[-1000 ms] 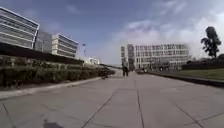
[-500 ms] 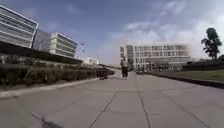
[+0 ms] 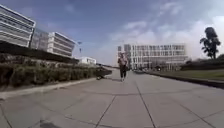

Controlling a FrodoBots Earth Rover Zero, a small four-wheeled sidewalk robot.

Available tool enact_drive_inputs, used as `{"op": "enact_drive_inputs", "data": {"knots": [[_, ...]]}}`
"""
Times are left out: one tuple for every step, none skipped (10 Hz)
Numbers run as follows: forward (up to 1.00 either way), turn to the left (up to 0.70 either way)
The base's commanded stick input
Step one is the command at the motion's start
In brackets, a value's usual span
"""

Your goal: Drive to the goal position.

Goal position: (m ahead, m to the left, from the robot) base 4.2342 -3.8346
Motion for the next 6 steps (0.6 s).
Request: {"op": "enact_drive_inputs", "data": {"knots": [[0.56,0.00],[0.20,0.00],[0.00,0.00],[0.00,0.00],[0.00,0.00],[0.00,0.00]]}}
